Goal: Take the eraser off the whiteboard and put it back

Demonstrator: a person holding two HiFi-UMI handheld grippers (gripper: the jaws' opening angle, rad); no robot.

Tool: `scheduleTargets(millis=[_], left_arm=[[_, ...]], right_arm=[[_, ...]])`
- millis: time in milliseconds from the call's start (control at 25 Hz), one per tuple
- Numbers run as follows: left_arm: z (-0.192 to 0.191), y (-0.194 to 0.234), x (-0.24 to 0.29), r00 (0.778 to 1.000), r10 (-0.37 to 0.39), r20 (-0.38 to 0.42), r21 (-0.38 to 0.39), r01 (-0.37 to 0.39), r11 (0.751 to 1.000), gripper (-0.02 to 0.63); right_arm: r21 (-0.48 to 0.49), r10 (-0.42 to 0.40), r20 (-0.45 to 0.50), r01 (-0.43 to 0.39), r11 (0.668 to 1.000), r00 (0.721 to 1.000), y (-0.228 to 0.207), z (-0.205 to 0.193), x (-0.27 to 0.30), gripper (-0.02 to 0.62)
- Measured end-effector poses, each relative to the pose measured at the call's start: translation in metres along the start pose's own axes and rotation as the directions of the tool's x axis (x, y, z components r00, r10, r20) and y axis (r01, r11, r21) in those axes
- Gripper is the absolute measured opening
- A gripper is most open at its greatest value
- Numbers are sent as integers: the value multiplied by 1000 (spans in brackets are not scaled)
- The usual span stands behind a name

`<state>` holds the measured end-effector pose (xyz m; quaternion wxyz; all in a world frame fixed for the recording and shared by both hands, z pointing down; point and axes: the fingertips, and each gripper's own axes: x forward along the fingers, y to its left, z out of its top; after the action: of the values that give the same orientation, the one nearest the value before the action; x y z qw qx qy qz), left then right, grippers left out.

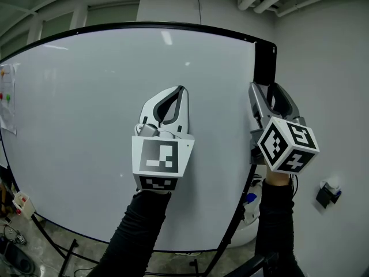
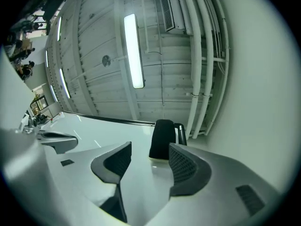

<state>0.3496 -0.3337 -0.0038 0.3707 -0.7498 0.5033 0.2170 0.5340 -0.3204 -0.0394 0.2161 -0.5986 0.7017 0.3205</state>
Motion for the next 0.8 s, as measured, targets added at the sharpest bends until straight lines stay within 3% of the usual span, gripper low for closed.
scheduleTargets(millis=[240, 360, 640, 800], left_arm=[[-2, 1, -3, 1000, 7, -1, -10, -7, 1000, 6], [-19, 5, -6, 999, 21, -42, -33, -22, 999, 6], [-11, 5, -11, 1000, 23, -10, -22, -23, 999, 6], [-26, 9, -15, 998, 38, -41, -29, -39, 999, 6]], right_arm=[[-26, 30, 41, -29, 999, 999, 28, 10, -22, 118], [-30, 28, 44, -27, 999, 999, 32, 9, -25, 46], [-20, 33, 32, -32, 999, 999, 35, -6, -35, 12], [2, 45, 20, -45, 999, 999, 37, -17, -38, 11]])
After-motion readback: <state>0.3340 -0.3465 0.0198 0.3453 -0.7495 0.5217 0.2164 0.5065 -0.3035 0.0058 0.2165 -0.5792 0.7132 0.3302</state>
